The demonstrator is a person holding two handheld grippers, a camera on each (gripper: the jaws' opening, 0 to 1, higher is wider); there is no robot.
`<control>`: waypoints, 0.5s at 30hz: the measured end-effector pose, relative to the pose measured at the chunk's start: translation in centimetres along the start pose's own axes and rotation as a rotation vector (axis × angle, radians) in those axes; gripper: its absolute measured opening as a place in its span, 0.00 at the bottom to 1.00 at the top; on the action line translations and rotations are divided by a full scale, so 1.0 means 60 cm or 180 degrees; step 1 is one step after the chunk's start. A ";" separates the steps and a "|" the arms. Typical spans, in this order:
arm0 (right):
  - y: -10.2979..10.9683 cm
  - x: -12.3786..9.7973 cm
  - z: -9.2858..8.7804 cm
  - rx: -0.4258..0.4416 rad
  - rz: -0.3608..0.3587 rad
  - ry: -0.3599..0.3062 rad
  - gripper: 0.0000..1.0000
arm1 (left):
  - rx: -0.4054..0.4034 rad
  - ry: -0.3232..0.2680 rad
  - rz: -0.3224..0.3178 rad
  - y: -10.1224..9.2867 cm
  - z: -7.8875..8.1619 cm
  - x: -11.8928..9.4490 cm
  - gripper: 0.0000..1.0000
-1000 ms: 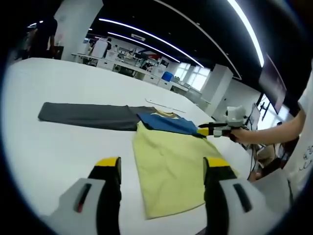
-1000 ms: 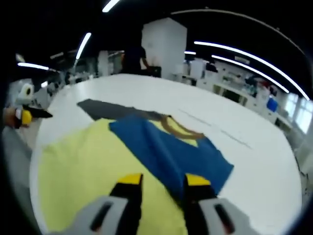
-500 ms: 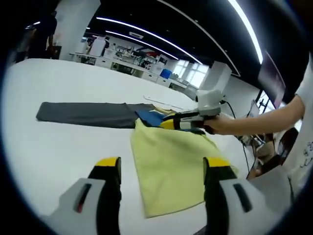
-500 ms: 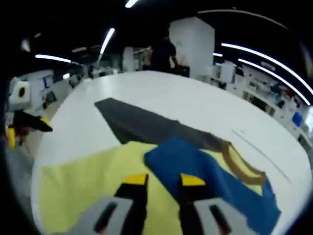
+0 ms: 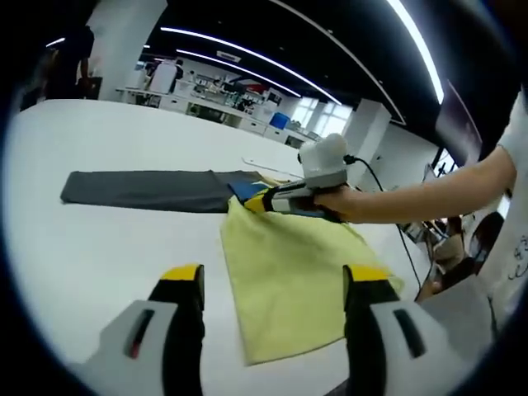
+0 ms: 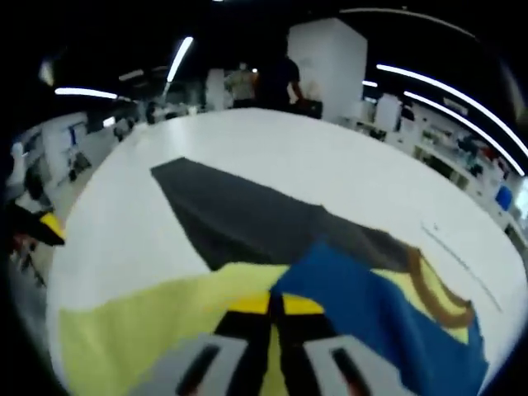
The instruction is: Fold the garment on the visible template until the final outline fits inside the template.
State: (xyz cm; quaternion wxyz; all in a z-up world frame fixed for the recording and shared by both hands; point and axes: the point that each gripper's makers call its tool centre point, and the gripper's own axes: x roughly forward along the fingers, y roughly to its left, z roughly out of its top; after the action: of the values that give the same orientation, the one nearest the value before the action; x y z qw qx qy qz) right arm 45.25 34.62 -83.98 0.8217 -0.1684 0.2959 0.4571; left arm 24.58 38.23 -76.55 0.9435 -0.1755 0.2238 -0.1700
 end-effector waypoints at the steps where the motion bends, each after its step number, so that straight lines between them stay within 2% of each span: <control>1: -0.002 -0.001 0.001 -0.0002 -0.0004 -0.0001 0.00 | 0.0003 -0.0002 0.0000 0.000 0.000 0.000 0.65; 9: 0.006 -0.010 0.022 0.0236 0.0000 -0.0082 0.00 | 0.0011 0.0033 -0.0038 -0.002 -0.004 0.002 0.65; 11: 0.010 -0.009 0.034 0.0413 0.0018 -0.0150 0.00 | 0.0013 0.0045 -0.0045 -0.002 -0.005 0.002 0.65; 14: 0.012 -0.005 0.026 0.0282 0.0011 -0.0077 0.00 | 0.0007 0.0050 -0.0052 0.000 -0.006 0.003 0.65; 15: 0.011 -0.001 0.020 0.0322 0.0038 -0.0042 0.00 | 0.0005 0.0048 -0.0052 0.000 -0.006 0.003 0.65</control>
State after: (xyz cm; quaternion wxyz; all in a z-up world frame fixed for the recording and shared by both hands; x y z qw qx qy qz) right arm 45.05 35.58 -83.01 0.8284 -0.1219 0.3141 0.4475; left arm 24.57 38.09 -76.89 0.9405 -0.1753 0.2294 -0.1791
